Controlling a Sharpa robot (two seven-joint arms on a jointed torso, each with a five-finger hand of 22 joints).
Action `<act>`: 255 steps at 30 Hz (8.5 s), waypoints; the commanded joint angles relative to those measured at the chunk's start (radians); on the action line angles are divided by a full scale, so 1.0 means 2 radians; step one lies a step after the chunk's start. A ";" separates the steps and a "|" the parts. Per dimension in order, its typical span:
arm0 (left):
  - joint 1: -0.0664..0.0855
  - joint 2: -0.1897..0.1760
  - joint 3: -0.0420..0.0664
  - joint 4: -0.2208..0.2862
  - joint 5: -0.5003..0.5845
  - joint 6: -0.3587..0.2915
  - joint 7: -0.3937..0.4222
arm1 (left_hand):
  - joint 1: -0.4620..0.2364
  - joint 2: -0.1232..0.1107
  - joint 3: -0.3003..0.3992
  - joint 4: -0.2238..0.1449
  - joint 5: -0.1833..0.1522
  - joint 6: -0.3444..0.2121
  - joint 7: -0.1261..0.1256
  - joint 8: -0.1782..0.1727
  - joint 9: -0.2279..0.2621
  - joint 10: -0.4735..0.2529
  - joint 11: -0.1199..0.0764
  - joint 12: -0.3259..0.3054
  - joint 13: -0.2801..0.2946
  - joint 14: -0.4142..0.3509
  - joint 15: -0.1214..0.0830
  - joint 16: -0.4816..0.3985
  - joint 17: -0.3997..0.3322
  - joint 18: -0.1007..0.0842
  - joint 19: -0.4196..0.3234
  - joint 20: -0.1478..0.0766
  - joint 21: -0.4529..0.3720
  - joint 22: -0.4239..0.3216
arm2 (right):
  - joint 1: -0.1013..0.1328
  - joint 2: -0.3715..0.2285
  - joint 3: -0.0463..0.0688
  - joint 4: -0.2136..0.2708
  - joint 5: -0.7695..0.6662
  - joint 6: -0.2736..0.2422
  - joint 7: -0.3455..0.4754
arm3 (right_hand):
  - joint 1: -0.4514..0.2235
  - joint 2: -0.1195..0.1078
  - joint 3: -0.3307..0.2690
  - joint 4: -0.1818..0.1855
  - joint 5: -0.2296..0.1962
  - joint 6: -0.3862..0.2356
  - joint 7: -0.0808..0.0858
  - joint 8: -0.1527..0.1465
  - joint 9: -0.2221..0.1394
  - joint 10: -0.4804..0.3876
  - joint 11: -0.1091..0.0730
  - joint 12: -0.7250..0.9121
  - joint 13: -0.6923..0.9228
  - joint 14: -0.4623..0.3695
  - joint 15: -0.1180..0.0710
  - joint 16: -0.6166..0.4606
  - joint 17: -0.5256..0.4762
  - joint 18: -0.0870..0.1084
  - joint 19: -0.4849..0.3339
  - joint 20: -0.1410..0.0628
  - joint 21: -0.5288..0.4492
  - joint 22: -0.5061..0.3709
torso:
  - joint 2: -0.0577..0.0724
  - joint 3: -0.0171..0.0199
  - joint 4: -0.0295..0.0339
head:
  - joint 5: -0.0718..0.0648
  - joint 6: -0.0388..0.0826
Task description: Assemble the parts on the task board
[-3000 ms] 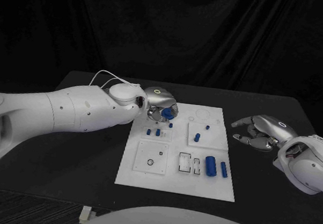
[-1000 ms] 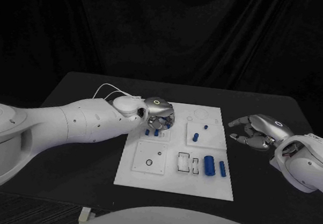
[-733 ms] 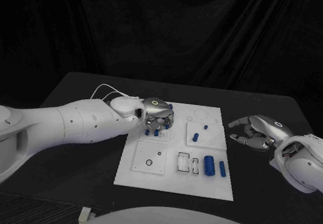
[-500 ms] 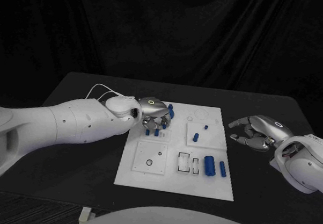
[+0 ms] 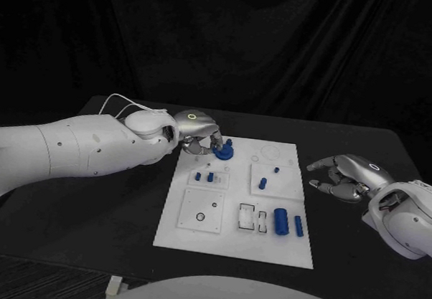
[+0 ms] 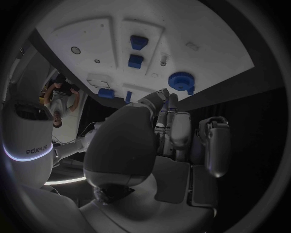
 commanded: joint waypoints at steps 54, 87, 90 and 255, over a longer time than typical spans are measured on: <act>-0.024 0.007 0.000 -0.016 0.019 0.048 -0.017 | -0.004 0.002 -0.002 -0.003 -0.003 0.001 0.011 -0.008 -0.002 0.002 0.009 -0.009 -0.007 -0.004 0.004 -0.008 -0.011 -0.005 0.005 -0.001 -0.006 0.108 | -0.006 -0.001 0.000 0.000 0.000 0.002 -0.003 | 0.003 0.000 0.005 -0.002 0.002 0.004 0.002 -0.004 -0.001 0.053 0.003 0.001 0.131 0.053 0.003 0.003 0.132 0.007 0.000 0.003 -0.002 0.044 | 0.000 -0.0006 -0.0022 | 0.005 0.000; -0.028 0.010 0.000 -0.016 0.019 0.065 -0.030 | 0.000 0.001 0.001 -0.008 0.000 0.002 0.012 -0.010 -0.004 0.002 0.010 -0.014 -0.011 -0.009 0.005 -0.013 -0.019 -0.004 0.002 0.000 -0.009 0.107 | -0.007 -0.003 0.000 0.002 0.000 0.003 -0.003 | 0.005 -0.001 0.007 -0.004 0.002 0.006 0.002 -0.004 -0.002 0.053 0.003 0.001 0.131 0.053 0.003 0.003 0.132 0.007 0.000 0.003 -0.002 0.044 | 0.000 -0.0007 -0.0018 | 0.005 0.000; -0.028 0.010 0.000 -0.016 0.019 0.065 -0.031 | 0.001 0.000 0.002 -0.010 0.000 -0.003 0.012 -0.013 -0.006 0.001 0.011 -0.017 -0.014 -0.010 0.005 -0.014 -0.021 -0.004 0.002 0.001 -0.010 0.107 | -0.007 -0.003 0.000 0.002 0.000 0.003 -0.003 | 0.005 -0.001 0.007 -0.004 0.002 0.006 0.002 -0.004 -0.002 0.053 0.003 0.001 0.131 0.053 0.003 0.003 0.132 0.007 0.000 0.003 -0.002 0.044 | 0.000 -0.0008 -0.0021 | 0.006 0.000; -0.016 -0.110 0.000 0.105 0.693 0.182 0.262 | 0.012 0.108 -0.266 0.071 0.066 -0.268 0.005 0.154 -0.037 -0.492 0.048 0.295 0.056 -0.426 0.104 -0.286 -0.304 0.055 -0.390 0.085 -0.624 -0.088 | 0.007 0.139 0.001 -0.146 -0.119 0.114 0.010 | -0.014 -0.061 0.073 -0.038 0.031 0.129 0.008 -0.010 0.018 -0.217 0.033 -0.668 -0.550 0.014 0.022 -0.111 -0.001 0.030 -0.007 0.015 -0.280 -0.013 | 0.006 -0.0262 0.0490 | -0.035 0.000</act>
